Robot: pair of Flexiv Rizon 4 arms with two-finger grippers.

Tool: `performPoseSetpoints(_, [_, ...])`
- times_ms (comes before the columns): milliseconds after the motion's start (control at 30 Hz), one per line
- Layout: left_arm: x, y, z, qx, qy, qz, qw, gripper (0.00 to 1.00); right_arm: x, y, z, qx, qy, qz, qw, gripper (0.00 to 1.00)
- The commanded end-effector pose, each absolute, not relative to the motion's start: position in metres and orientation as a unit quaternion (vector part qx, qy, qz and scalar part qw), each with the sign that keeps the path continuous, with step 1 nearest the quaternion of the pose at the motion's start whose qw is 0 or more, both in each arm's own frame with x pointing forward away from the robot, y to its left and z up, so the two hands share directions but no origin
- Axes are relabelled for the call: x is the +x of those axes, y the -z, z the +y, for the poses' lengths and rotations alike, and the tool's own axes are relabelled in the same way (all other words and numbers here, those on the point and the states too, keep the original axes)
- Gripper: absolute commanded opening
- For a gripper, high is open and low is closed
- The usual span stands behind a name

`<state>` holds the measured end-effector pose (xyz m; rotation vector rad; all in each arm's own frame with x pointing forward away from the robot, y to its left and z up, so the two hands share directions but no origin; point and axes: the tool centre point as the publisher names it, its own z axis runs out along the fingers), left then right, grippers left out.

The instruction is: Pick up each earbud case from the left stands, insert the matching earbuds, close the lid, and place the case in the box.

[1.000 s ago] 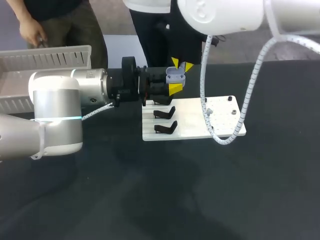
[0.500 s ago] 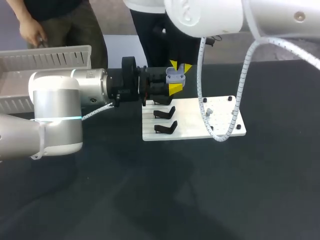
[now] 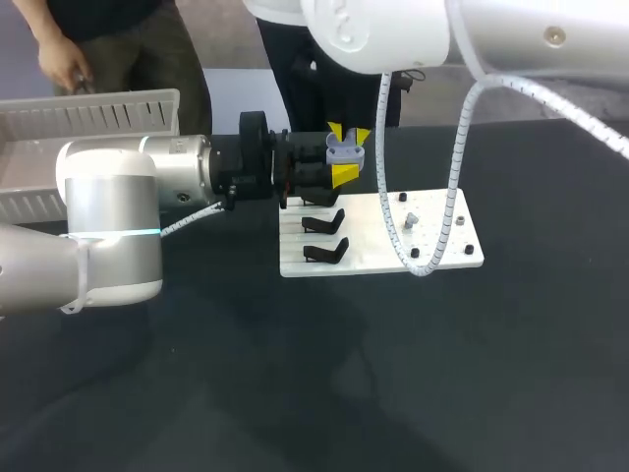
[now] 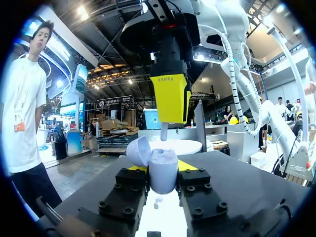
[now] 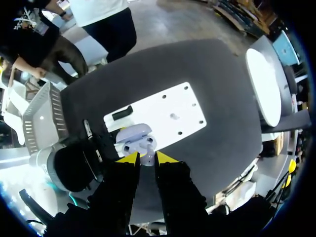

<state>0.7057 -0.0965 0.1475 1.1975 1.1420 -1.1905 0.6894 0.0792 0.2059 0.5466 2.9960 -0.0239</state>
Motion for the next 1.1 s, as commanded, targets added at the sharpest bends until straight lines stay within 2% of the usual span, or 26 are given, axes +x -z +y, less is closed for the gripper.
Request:
performPoseSetpoints(33, [0.706, -0.147, -0.097, 0.5, 0.497, 0.477, 0.525, 0.0, 0.692, -0.204, 0.08, 0.18, 0.012, 0.982, 0.047, 0.0])
performPoseSetpoints(1100, [0.706, -0.147, -0.097, 0.5, 0.497, 0.477, 0.525, 0.0, 0.698, -0.193, 0.077, 0.186, 0.024, 0.981, 0.04, 0.0])
